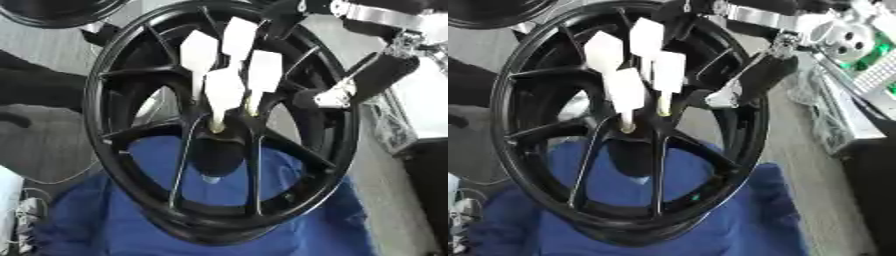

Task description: Pull the pin out of the wheel hub.

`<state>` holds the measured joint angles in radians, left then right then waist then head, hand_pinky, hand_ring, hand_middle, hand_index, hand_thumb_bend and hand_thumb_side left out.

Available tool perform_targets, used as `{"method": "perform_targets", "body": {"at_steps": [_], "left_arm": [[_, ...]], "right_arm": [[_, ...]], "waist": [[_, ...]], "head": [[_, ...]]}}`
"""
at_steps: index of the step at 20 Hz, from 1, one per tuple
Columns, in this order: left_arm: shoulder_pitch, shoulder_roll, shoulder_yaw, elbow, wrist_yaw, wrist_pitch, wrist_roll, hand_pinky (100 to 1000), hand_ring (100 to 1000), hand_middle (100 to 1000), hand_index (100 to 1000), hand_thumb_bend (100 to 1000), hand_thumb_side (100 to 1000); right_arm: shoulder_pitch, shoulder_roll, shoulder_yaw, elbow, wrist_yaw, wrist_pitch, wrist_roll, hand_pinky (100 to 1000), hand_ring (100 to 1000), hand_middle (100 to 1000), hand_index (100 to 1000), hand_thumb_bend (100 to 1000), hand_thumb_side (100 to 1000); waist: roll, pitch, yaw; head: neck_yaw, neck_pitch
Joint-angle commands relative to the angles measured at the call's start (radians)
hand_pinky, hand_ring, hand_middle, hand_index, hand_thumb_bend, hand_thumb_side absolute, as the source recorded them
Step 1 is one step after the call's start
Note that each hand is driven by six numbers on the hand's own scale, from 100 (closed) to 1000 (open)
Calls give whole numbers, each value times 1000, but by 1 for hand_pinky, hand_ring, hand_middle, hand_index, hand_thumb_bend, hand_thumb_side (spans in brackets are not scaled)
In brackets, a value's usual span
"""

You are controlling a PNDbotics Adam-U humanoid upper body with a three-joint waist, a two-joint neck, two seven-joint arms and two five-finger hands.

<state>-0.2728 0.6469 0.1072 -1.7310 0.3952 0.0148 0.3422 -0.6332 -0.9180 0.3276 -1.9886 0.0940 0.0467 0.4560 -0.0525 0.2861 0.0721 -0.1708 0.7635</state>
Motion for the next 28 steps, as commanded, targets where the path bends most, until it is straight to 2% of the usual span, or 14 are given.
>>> {"method": "perform_targets", "body": {"at_steps": [1, 4, 6, 15, 28], "left_arm": [[-5, 23, 9, -7, 1, 1, 1, 814, 780, 812, 819, 1000, 309], [-6, 21, 9, -7, 1, 2, 1, 814, 779, 810, 817, 1000, 308], [-7, 21, 9, -7, 1, 2, 1, 814, 777, 807, 808, 1000, 306], [-5, 22, 10, -7, 1, 4, 1, 814, 772, 799, 792, 1000, 303], [-1, 19, 11, -6, 8, 5, 5, 815, 765, 799, 780, 1000, 298]], "right_arm": [[-9, -12, -13, -11, 15, 34, -8, 893, 764, 740, 920, 413, 222], [-9, -7, -9, -11, 25, 57, -7, 877, 747, 708, 895, 375, 253], [-10, -5, -8, -11, 28, 67, -9, 858, 726, 647, 868, 318, 324], [-17, -2, -5, -11, 62, 97, -15, 844, 718, 629, 858, 246, 440], [-21, 16, 29, -11, 121, 108, 48, 858, 741, 656, 857, 258, 512]], "waist": [[4, -13, 1], [4, -9, 4], [4, -8, 5], [-1, -5, 6], [-6, -3, 7]], "head": [[-6, 0], [-10, 0], [-13, 1], [-17, 5], [-20, 5]]}}
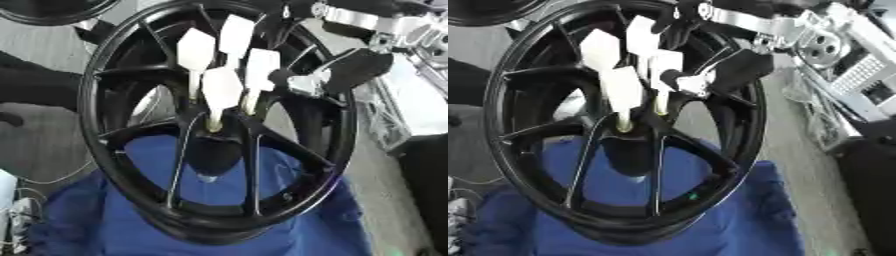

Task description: Pull the pin out of the wheel hub.

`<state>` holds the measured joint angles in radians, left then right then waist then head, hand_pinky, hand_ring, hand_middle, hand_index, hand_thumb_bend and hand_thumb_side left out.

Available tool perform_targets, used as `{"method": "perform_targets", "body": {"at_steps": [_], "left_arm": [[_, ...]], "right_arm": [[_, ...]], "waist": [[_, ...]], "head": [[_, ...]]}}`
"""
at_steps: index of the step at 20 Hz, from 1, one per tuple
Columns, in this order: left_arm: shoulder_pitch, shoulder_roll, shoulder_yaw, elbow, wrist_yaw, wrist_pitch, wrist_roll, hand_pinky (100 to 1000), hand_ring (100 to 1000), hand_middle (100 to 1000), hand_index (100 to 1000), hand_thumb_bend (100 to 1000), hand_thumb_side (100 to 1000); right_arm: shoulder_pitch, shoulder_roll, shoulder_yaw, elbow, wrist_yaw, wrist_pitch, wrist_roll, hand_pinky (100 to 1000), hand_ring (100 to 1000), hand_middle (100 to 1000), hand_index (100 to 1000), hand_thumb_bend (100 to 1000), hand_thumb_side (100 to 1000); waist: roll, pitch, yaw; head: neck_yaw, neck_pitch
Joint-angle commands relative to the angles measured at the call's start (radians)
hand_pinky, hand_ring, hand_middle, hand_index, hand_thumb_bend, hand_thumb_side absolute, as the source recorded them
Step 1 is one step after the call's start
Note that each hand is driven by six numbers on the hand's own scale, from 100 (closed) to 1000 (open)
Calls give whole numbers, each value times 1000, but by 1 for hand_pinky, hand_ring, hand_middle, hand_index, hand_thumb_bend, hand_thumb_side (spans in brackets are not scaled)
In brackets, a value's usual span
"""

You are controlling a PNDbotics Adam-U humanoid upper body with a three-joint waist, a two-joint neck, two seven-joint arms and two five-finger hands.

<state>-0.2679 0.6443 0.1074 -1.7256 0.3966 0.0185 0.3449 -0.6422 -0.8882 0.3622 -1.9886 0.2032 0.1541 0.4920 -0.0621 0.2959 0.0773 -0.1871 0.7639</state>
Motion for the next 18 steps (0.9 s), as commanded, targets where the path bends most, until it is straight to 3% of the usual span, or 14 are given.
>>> {"method": "perform_targets", "body": {"at_steps": [1, 12, 15, 18], "left_arm": [[-5, 21, 11, -11, 7, 2, 2, 815, 764, 799, 778, 1000, 297], [-2, 16, 13, -13, 7, 2, 2, 816, 763, 799, 770, 1000, 294], [0, 15, 14, -13, 7, 2, 3, 817, 763, 799, 768, 1000, 293], [0, 14, 14, -13, 7, 2, 2, 818, 763, 799, 767, 1000, 293]], "right_arm": [[-12, -12, -5, -11, 15, 1, 14, 859, 743, 657, 854, 261, 510], [-8, -5, -20, -11, 28, 1, -7, 880, 792, 735, 897, 264, 462], [-3, -6, -45, -11, 11, -17, -46, 894, 811, 762, 938, 291, 412], [6, -13, -52, -11, 7, -38, -67, 899, 817, 769, 941, 295, 425]], "waist": [[3, -12, 2], [3, -3, 6], [5, -1, 4], [5, 2, 6]], "head": [[-4, 4], [-4, -2], [-2, -2], [-5, -4]]}}
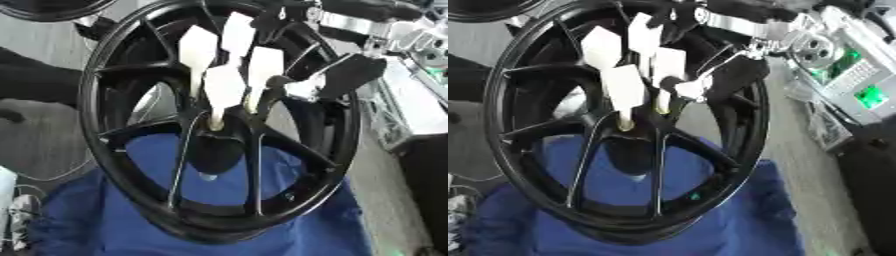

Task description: Pull the pin out of the wheel hub.

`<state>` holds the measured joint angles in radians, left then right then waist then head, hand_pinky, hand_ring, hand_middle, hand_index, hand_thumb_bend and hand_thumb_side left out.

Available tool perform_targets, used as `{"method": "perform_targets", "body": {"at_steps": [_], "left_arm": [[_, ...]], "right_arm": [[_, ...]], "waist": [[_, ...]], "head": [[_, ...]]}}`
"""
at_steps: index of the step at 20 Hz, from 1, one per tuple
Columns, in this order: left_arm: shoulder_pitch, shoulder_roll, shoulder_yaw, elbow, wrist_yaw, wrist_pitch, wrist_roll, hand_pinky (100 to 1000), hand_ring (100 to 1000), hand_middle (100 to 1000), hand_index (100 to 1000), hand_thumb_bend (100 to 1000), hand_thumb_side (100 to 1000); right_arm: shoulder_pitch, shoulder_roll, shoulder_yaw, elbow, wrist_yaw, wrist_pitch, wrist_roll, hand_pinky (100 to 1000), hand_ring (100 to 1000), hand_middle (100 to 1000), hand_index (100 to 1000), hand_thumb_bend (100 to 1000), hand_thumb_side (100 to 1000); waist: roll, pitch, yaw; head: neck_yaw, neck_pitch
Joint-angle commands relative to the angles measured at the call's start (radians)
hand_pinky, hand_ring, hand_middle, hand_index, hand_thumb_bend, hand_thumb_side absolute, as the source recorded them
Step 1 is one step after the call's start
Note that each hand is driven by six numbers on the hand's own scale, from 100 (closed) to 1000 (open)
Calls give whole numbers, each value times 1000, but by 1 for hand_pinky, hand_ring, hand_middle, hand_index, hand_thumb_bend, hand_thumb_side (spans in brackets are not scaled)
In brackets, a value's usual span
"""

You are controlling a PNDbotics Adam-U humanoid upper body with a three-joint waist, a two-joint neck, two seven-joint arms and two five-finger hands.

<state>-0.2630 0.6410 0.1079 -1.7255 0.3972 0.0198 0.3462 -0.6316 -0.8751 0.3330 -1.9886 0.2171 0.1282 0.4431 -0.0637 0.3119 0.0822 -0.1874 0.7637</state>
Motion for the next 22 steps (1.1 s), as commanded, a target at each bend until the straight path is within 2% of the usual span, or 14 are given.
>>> {"method": "perform_targets", "body": {"at_steps": [1, 15, 22], "left_arm": [[-5, 17, 13, -13, 6, 1, 0, 818, 763, 799, 767, 1000, 293], [-4, 10, 12, -13, 8, 2, -5, 821, 764, 797, 761, 1000, 291], [-2, 8, 11, -13, 7, 2, -6, 822, 763, 796, 759, 1000, 290]], "right_arm": [[-1, -28, -22, -11, -4, -14, -18, 900, 817, 770, 943, 295, 425], [22, -27, -13, -7, 45, 21, 16, 901, 819, 769, 927, 271, 477], [19, -24, -11, 20, 60, 21, 13, 901, 819, 768, 922, 267, 465]], "waist": [[7, -12, 2], [10, -6, 15], [10, -5, 17]], "head": [[-6, -5], [-17, -15], [-21, -17]]}}
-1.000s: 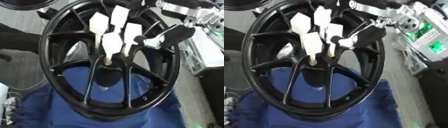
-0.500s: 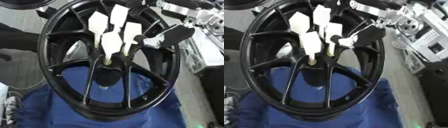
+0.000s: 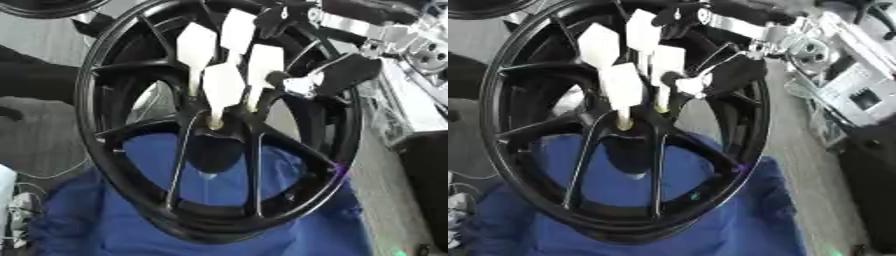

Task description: Pull the pin out of the wheel hub.

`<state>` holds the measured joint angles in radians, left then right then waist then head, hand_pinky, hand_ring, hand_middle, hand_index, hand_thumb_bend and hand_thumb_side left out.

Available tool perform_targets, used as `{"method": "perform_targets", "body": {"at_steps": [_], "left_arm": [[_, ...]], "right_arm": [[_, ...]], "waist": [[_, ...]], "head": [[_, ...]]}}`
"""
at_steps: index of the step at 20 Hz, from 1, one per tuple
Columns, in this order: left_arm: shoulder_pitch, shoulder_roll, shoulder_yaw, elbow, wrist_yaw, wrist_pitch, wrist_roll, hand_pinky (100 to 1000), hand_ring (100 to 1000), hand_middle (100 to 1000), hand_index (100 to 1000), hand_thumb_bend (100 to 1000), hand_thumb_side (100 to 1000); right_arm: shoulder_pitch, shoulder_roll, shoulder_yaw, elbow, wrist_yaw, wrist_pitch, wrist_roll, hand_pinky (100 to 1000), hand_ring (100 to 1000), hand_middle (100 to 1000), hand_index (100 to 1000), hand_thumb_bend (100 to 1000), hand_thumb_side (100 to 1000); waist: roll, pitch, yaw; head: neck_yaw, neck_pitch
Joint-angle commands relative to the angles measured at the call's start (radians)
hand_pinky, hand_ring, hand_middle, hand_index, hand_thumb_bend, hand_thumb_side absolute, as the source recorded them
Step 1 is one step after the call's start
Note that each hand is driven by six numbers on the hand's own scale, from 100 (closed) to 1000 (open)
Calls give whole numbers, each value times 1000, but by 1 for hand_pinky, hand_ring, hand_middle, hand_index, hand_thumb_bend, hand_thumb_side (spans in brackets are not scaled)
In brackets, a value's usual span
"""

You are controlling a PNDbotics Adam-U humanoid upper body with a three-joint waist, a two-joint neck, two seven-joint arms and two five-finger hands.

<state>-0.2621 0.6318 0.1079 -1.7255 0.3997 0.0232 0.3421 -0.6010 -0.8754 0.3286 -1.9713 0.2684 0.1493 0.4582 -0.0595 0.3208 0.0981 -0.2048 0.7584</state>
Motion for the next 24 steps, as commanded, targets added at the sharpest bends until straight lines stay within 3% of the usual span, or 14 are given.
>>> {"method": "perform_targets", "body": {"at_steps": [1, 10, 24], "left_arm": [[-2, 17, 11, -13, 5, -1, -2, 822, 763, 795, 759, 1000, 290], [-4, 15, 10, -13, 5, -1, -5, 824, 764, 794, 757, 995, 289], [-2, 11, 10, -13, 3, 0, -8, 826, 764, 791, 754, 990, 287]], "right_arm": [[-11, -23, -6, 6, 11, -1, -3, 901, 819, 769, 922, 267, 480], [-13, -15, 2, 41, 20, -19, 7, 902, 819, 770, 924, 252, 511], [-18, -4, 13, 86, 3, -27, 52, 877, 775, 610, 844, 149, 579]], "waist": [[6, -14, 1], [5, -8, 4], [3, 0, 13]], "head": [[-5, -12], [-7, -14], [-9, -10]]}}
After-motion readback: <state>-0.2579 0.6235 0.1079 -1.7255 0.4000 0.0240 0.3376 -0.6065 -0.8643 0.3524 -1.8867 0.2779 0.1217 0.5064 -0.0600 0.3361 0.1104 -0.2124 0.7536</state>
